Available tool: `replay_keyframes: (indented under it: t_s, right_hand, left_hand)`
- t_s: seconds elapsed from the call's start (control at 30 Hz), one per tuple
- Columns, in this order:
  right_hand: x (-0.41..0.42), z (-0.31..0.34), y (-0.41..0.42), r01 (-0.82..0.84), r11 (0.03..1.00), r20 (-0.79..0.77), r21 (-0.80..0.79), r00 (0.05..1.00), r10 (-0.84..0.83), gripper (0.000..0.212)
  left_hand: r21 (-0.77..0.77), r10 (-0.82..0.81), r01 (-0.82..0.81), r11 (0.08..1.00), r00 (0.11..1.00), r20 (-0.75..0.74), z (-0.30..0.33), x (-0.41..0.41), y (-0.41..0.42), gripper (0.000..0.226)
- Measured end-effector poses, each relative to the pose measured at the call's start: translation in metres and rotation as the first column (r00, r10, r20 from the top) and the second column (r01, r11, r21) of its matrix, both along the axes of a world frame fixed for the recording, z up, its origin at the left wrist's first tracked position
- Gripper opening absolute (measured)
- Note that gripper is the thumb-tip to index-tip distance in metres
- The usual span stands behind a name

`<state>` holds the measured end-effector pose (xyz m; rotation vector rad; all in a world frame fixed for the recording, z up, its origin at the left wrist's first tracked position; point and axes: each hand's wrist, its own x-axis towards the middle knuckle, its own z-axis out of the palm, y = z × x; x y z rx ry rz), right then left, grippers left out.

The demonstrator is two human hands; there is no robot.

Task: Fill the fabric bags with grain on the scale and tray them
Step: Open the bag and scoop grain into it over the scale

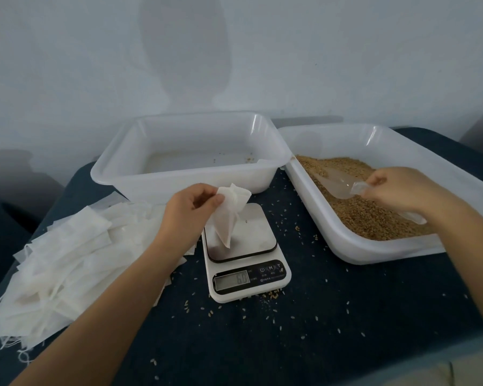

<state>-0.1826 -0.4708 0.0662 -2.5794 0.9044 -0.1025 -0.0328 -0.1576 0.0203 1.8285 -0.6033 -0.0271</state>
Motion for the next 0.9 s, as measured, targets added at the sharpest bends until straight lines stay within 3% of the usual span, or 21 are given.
replay_keyframes:
  t_s: [0.2, 0.37, 0.53, 0.7, 0.9]
  right_hand:
    - [-0.01, 0.027, 0.007, -0.117, 0.993, 0.146, 0.011, 0.983, 0.114, 0.012]
    - [-0.017, 0.052, 0.024, -0.327, 0.926, 0.281, 0.189, 0.922, 0.268, 0.009]
    - [-0.012, 0.058, 0.049, -0.539, 0.805, 0.211, 0.247, 0.841, 0.498, 0.036]
    - [-0.005, 0.053, 0.059, -0.611, 0.755, 0.09, 0.238, 0.788, 0.609, 0.017]
    - [-0.001, 0.053, 0.057, -0.605, 0.748, 0.015, 0.271, 0.78, 0.625, 0.018]
  left_hand:
    - [0.024, -0.018, 0.018, 1.0, 1.0, 0.005, 0.004, 0.004, 0.007, 0.016]
    - [0.037, -0.028, 0.029, 0.999, 0.999, -0.022, 0.002, 0.004, 0.01, 0.012]
    - [0.016, -0.04, 0.041, 0.999, 0.997, -0.064, 0.001, 0.004, 0.007, 0.01]
    - [-0.085, -0.089, 0.077, 0.993, 0.986, -0.144, 0.002, 0.001, 0.003, 0.015]
    - [-0.077, -0.191, 0.183, 0.98, 0.975, -0.115, 0.004, 0.0, 0.006, 0.02]
